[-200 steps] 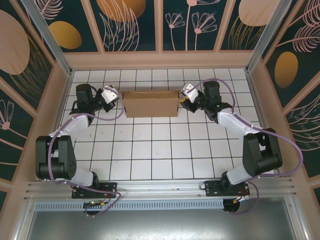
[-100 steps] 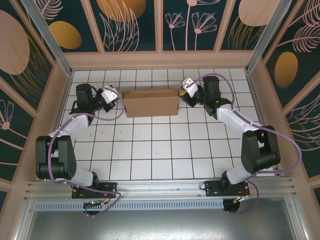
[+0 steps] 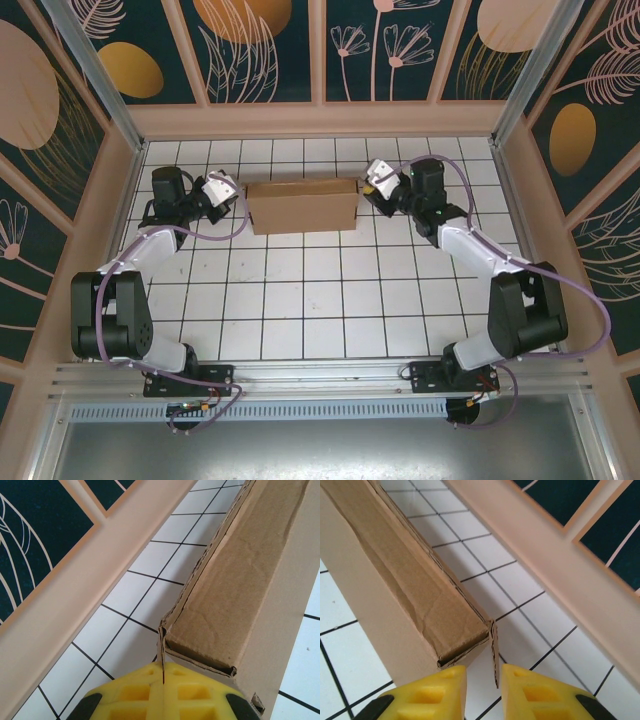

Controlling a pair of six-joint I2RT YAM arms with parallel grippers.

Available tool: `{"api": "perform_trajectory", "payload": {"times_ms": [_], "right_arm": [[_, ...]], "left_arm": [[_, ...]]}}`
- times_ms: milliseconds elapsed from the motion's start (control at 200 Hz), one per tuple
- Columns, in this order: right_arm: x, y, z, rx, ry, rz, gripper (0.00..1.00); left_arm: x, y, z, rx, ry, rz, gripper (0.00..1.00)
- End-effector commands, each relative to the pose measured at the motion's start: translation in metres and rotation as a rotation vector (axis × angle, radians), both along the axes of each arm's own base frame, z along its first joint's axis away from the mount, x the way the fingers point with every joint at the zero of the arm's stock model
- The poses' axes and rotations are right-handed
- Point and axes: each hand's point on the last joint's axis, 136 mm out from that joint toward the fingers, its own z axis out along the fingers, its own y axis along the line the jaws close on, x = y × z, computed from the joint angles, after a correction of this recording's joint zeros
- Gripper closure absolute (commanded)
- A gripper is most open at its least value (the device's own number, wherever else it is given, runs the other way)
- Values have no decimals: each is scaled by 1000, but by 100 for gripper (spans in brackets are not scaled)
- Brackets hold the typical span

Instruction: Fold the paper box

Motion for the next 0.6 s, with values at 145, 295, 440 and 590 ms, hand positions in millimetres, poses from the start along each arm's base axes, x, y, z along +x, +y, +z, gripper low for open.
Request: {"api": "perform_trajectory", "payload": {"times_ms": [145, 295, 440, 590], "right_arm": [[10, 1, 23, 17, -98, 11, 65], [19, 4, 11, -2, -58, 15, 63], [24, 5, 0, -12, -30, 10, 60], [26, 7, -8, -11, -5, 20, 60]], "left_arm": [[2, -3, 5, 0, 1, -17, 98], [1, -3, 5, 0, 2, -17, 98], [0, -4, 4, -1, 3, -20, 98], [0, -4, 4, -1, 9, -19, 98]]}}
